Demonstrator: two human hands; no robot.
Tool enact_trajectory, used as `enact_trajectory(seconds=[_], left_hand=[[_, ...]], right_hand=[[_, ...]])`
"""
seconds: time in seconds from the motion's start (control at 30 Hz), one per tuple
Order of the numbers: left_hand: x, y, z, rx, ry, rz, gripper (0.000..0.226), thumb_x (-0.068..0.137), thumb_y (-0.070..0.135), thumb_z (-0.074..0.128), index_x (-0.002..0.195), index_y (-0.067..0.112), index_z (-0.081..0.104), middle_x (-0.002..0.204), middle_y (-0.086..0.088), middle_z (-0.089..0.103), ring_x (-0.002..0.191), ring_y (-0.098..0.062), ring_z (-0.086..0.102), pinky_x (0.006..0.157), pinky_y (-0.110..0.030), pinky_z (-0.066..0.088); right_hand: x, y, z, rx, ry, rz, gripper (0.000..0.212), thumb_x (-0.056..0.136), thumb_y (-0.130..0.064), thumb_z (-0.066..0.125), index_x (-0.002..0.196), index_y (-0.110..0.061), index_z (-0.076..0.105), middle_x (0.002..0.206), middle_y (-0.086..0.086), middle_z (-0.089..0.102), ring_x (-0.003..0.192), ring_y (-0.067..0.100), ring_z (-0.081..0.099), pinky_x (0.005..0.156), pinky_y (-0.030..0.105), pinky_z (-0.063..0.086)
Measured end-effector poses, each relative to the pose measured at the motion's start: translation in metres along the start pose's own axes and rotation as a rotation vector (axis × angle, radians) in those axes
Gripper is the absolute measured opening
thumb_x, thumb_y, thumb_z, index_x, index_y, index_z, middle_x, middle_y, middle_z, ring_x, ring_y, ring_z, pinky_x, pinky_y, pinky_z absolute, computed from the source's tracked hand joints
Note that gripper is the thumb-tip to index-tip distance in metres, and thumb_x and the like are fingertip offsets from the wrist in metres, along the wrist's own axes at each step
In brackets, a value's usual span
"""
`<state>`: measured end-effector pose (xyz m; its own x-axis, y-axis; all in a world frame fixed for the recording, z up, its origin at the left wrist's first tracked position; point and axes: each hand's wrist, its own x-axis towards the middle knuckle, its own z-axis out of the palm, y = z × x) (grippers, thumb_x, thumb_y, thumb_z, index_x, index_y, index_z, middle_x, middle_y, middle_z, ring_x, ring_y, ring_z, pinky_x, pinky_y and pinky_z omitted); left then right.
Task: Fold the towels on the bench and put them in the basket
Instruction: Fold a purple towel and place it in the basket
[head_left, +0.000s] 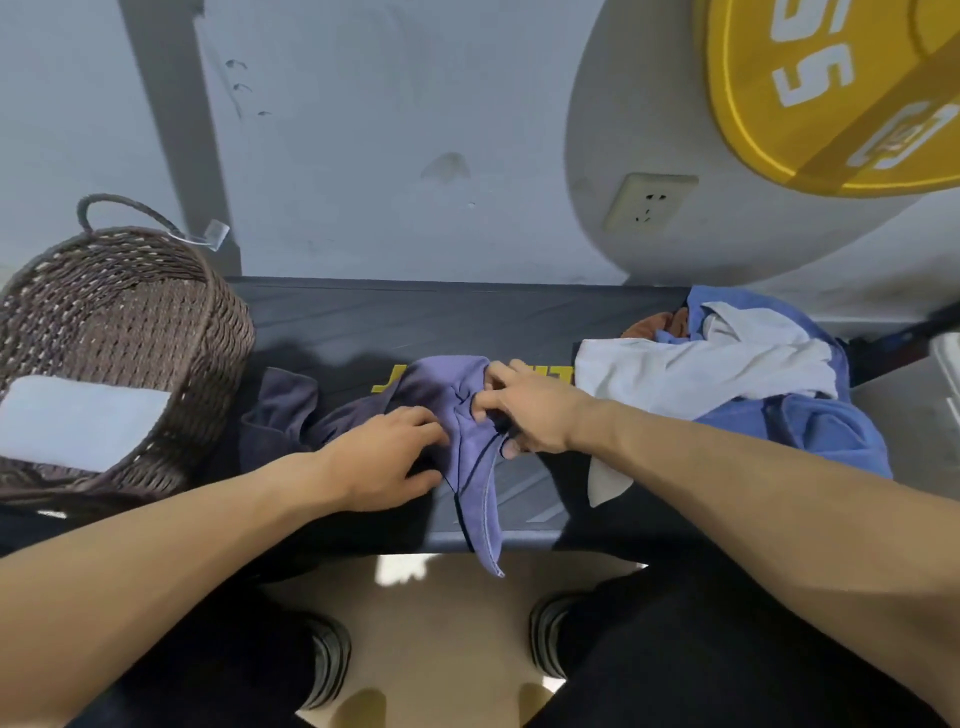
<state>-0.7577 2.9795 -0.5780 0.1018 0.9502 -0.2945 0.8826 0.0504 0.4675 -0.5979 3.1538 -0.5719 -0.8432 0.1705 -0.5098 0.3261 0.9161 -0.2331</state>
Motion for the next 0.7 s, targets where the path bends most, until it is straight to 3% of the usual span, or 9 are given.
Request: enact_trajectory(seconds=[0.07,0.13,0.23,0.3,0.37,0.43,0.53,0.7], left_hand=[[-0.003,0.0,0.003,-0.075,-0.022,-0.024,0.034,0.085,0.047,0.06,0.111,0.025,0.065,0.117,0.009,0.06,0.108,-0.01,0.055,0.095,-0.036,0.048],[-0.005,0.003,-0.001,-0.22,-0.036,-0.127,0.051,0.08,0.068,0.051,0.109,0.028,0.064,0.11,0.014,0.063,0.102,-0.005,0.057,0.093,-0.032,0.048],[-0.002,0.016,-0.013,-0.492,-0.025,-0.309,0.074,0.067,0.087,0.043,0.108,0.03,0.065,0.103,0.012,0.069,0.097,-0.007,0.063,0.091,-0.029,0.05],[0.001,0.027,-0.019,-0.737,0.051,-0.339,0.062,0.071,0.076,0.059,0.102,0.023,0.065,0.097,0.007,0.074,0.092,-0.007,0.068,0.084,-0.027,0.053],[0.001,0.037,-0.023,-0.86,0.157,-0.342,0.036,0.08,0.051,0.074,0.096,0.021,0.062,0.088,0.009,0.076,0.08,-0.001,0.07,0.075,-0.022,0.052],[-0.001,0.044,-0.027,-0.925,0.217,-0.332,0.024,0.087,0.035,0.073,0.092,0.015,0.062,0.08,0.003,0.076,0.074,-0.005,0.067,0.073,-0.031,0.056],[-0.004,0.05,-0.037,-1.073,0.249,-0.334,0.024,0.093,0.021,0.067,0.09,-0.002,0.061,0.078,-0.012,0.07,0.076,-0.019,0.063,0.086,-0.051,0.058],[-0.011,0.052,-0.051,-1.208,0.281,-0.342,0.015,0.096,0.013,0.06,0.085,0.005,0.062,0.079,-0.012,0.069,0.076,-0.026,0.066,0.084,-0.049,0.056]], right_hand=[[0.005,-0.003,-0.005,0.109,0.037,0.028,0.024,0.083,-0.015,0.065,0.107,-0.017,0.067,0.112,0.007,0.055,0.105,0.03,0.054,0.083,0.036,0.046],[0.007,-0.007,-0.015,0.163,0.031,0.054,0.021,0.084,-0.011,0.059,0.102,-0.015,0.067,0.1,0.006,0.065,0.094,0.031,0.059,0.075,0.033,0.045],[0.0,-0.018,-0.034,0.332,0.044,0.075,0.016,0.085,-0.01,0.055,0.097,-0.013,0.065,0.069,-0.009,0.06,0.072,0.02,0.055,0.059,0.025,0.037],[-0.009,-0.024,-0.046,0.551,0.047,0.069,0.005,0.089,-0.015,0.06,0.09,-0.014,0.065,0.058,-0.013,0.06,0.057,0.009,0.055,0.052,0.017,0.039],[-0.02,-0.031,-0.056,0.767,0.053,0.056,0.007,0.091,-0.016,0.065,0.084,-0.015,0.064,0.056,-0.011,0.063,0.05,0.007,0.054,0.053,0.018,0.045],[-0.029,-0.033,-0.063,0.91,0.065,0.073,0.006,0.091,-0.011,0.065,0.085,-0.011,0.065,0.062,-0.002,0.064,0.057,0.015,0.055,0.058,0.028,0.049],[-0.04,-0.031,-0.068,1.091,0.094,0.113,0.006,0.09,-0.01,0.067,0.089,-0.003,0.067,0.067,0.007,0.059,0.064,0.02,0.053,0.062,0.032,0.048],[-0.05,-0.034,-0.067,1.298,0.121,0.089,0.017,0.094,-0.015,0.066,0.095,0.002,0.068,0.082,0.015,0.061,0.075,0.024,0.053,0.069,0.035,0.043]])
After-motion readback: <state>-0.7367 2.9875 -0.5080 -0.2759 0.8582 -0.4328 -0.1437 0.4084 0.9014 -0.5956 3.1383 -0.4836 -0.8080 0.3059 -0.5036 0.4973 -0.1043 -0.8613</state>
